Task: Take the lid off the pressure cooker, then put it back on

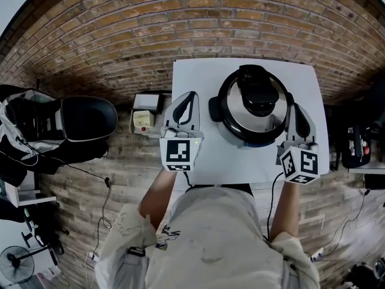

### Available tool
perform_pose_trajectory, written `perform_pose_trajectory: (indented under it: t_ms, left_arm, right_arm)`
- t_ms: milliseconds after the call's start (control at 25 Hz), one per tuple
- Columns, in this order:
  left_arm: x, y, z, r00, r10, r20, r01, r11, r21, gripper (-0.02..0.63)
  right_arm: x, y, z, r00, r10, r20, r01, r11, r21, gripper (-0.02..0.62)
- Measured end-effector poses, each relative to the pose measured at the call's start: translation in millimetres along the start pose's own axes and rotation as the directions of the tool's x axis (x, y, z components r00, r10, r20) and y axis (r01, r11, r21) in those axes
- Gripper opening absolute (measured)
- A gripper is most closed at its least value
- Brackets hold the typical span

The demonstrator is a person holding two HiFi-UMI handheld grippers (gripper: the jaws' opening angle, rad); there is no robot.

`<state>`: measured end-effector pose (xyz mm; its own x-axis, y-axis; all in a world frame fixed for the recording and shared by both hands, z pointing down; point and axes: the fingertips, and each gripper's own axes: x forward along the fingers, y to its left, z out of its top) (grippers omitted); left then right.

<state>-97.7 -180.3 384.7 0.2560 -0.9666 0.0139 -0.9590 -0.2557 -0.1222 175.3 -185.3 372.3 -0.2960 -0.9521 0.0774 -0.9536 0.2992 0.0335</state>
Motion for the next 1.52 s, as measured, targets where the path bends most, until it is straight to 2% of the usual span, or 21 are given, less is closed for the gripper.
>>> perform_pose_trajectory:
  t_ms: [560,1120,1520]
  left_arm:
    - [-1.5,6.0,3.8,0.999,0.036,0.021,-0.037,0.999,0.023,0.015]
    - [-0.6,4.5,8.9,0.999,0.031,0.036,-0.032,0.999,0.028,0.015]
    - [-0.7,-0.5,0.3,1.000,0.018,0.019,-0.018,1.000,0.019,0.015]
  right_arm:
    - [0.4,3.2,2.0,1.000,0.011,-0.004,-0.011,1.000,-0.006,0.017]
    - [-2.0,-5.6,11.8,1.000,-0.016,0.015,0.017,0.999,-0.029,0.017]
    - [-1.3,-2.6,-1.5,1.000,-0.029,-0.011,0.028,0.999,-0.017,0.017]
